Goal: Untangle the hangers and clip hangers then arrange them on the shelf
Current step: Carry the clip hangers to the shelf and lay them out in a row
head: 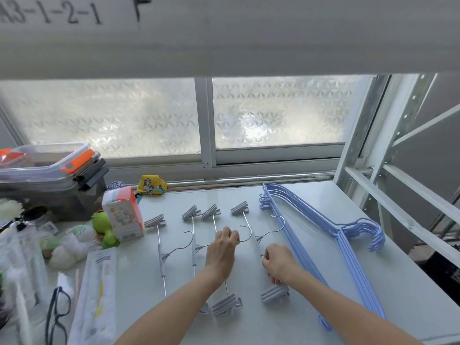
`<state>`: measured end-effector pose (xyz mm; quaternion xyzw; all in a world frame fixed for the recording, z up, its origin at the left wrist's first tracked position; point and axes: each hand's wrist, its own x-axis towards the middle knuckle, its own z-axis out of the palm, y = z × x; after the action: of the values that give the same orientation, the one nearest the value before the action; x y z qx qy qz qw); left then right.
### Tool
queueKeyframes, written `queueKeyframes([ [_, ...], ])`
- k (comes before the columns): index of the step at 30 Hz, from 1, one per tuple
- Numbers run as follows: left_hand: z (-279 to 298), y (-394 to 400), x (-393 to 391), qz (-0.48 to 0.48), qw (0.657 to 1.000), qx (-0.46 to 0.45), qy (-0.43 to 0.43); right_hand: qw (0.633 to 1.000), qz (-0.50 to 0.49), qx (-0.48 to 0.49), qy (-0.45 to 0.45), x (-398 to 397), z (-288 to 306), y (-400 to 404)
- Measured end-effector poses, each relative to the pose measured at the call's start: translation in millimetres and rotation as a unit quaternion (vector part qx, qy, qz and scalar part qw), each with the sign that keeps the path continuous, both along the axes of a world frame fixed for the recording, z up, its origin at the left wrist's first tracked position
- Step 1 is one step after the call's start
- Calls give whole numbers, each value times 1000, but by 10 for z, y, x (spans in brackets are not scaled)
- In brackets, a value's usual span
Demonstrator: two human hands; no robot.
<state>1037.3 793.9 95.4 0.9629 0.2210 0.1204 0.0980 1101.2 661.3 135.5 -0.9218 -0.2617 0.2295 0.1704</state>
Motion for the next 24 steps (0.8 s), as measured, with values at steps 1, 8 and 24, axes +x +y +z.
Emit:
queueKeyframes([
  [1, -3, -3, 2, 0, 1000, -1, -2, 1000, 2, 8, 8, -13, -7, 19],
  [8, -17, -84, 101, -7, 1000, 0, 12, 1000, -11, 9, -20, -63, -57, 144],
  [24, 65, 287, -422, 90, 993, -48, 63, 994, -56, 94, 32, -16, -111, 61],
])
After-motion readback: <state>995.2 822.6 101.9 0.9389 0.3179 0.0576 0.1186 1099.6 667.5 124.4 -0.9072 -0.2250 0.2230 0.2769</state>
